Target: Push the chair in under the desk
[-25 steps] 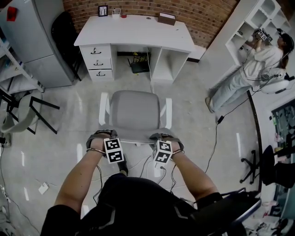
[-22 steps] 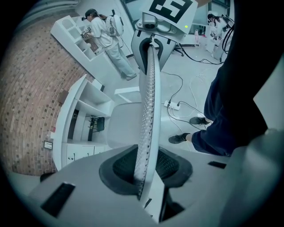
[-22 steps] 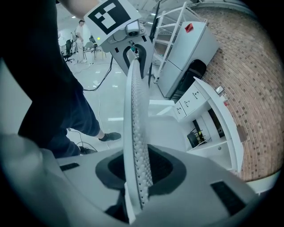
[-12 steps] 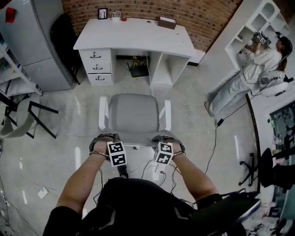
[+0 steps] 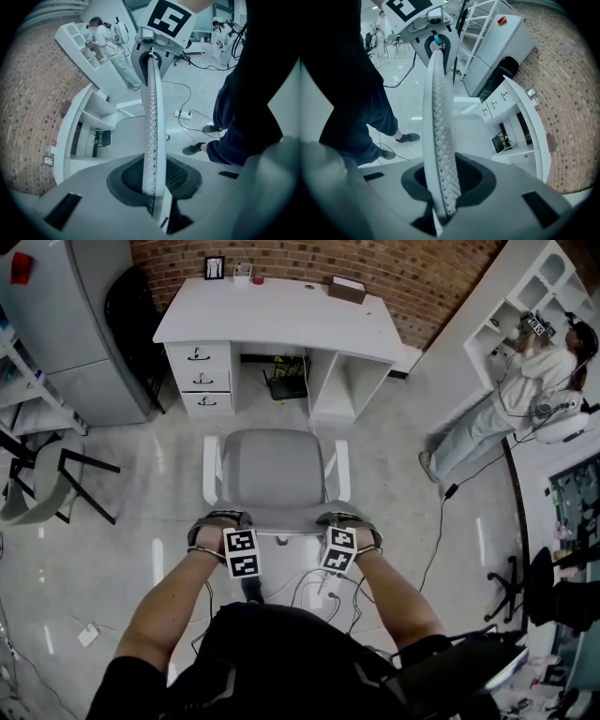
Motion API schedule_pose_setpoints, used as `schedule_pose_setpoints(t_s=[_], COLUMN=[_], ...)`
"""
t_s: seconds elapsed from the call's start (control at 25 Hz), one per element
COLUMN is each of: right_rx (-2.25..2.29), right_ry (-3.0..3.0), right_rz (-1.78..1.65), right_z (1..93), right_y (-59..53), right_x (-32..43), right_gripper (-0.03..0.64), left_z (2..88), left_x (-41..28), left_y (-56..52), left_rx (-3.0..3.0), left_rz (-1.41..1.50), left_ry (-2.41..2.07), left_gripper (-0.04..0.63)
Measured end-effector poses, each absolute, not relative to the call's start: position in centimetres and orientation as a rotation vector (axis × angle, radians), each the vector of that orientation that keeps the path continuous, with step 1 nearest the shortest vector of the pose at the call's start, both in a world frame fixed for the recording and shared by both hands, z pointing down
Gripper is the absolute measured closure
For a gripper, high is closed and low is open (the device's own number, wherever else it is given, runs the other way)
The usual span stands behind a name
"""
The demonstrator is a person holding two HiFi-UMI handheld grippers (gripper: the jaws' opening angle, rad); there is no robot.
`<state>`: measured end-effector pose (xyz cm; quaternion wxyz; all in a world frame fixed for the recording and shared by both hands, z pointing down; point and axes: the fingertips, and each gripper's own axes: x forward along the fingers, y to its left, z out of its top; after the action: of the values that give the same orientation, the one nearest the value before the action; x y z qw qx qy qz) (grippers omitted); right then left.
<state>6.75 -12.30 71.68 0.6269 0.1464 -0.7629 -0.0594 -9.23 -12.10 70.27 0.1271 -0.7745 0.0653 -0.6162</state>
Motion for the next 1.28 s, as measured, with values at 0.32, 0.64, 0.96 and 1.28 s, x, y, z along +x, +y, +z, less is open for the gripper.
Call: schedule_pose_setpoints(t_s=[0.32,0.64,0.96,1.28], right_rx=[0.361,0.378,0.396,0.408], right_ry=[-1.732,-1.722,-1.716,-1.713], right_rz=[-0.124,-0.075,-0.071,-0.059], right_z=[71.9,71.8,72.0,72.0], right_y=[-15.0,-17.6,-20.1,-22.7], right_x=[5.8,5.7,4.9,4.2], right_gripper=[0.551,0.535,0.540,0.540], left_z=[70.4,70.4,70.8,71.1], left_x=[-10.2,-10.4,-11.2,-12.0], left_y=[-15.4,-18.0,-21.0,-23.9], left_rx=[-2.226,-2.254,-2.230,-2.211], left_rz=[-1.746,-1.744,-1.726,-1.755], left_ry=[0.171,0.138,0.119,0.116], left_gripper=[0.526,0.528,0.537,0.537])
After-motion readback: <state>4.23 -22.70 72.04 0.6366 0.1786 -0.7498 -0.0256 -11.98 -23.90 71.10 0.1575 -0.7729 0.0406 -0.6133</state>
